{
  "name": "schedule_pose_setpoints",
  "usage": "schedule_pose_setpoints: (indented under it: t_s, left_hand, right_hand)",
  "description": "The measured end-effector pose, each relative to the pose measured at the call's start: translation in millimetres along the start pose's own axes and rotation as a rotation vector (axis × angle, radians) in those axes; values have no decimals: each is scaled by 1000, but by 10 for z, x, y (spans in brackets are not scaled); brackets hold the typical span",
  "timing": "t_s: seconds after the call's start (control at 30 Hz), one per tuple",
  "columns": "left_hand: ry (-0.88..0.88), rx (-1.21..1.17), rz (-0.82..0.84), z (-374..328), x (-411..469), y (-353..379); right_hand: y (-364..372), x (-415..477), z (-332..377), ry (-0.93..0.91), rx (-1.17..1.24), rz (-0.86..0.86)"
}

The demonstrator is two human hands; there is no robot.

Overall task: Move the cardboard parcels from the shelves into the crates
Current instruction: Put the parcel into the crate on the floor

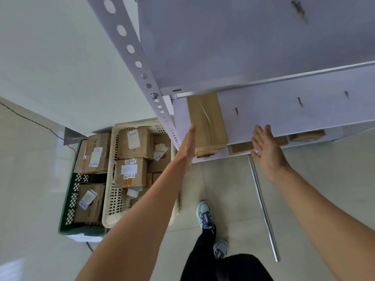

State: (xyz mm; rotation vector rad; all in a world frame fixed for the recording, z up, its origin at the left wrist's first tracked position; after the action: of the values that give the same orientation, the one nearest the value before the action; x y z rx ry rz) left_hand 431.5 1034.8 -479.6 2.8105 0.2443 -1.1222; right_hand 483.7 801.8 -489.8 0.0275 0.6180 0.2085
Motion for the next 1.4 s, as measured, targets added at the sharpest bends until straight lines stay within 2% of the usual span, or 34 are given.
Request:
schedule_pose_setpoints:
  t_s: [0.47, 0.7, 0.87, 1.13, 1.23, 1.4]
  left_hand:
    - [-157, -49, -150, 4, 1629, -95]
    - [-70, -51, -214, 16, 1990, -140]
    - [34, -206, -192, -31, 1909, -115]
    - [241, -245, -124, -252, 1752, -74]
    - [295, -201, -109, -190, 1708, -57]
    - [253, -187, -81, 67, 1653, -10]
  right_hand:
    - [360, 1870, -132, 151, -172, 82]
    - [504, 2288, -386, 260, -256, 136]
    - [368, 2196, -312, 157, -147, 93]
    - [237, 2051, 69, -137, 41, 96]
    - [239, 1973, 36, -148, 31, 97]
    - [162, 1907, -196, -74, 92, 66]
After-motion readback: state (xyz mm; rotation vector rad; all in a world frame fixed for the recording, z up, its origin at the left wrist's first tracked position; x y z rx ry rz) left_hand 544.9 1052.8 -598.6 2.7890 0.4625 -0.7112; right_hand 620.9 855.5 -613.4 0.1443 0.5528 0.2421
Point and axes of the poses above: each hand's wrist, its own x-axis towards the middle knuckle, its own y-axis out of the palm, z = x × y, the point moved 5 cm from there along x, towards the middle knuckle, and after that the axes turned 4 degrees about z, right-handed, at the moved point
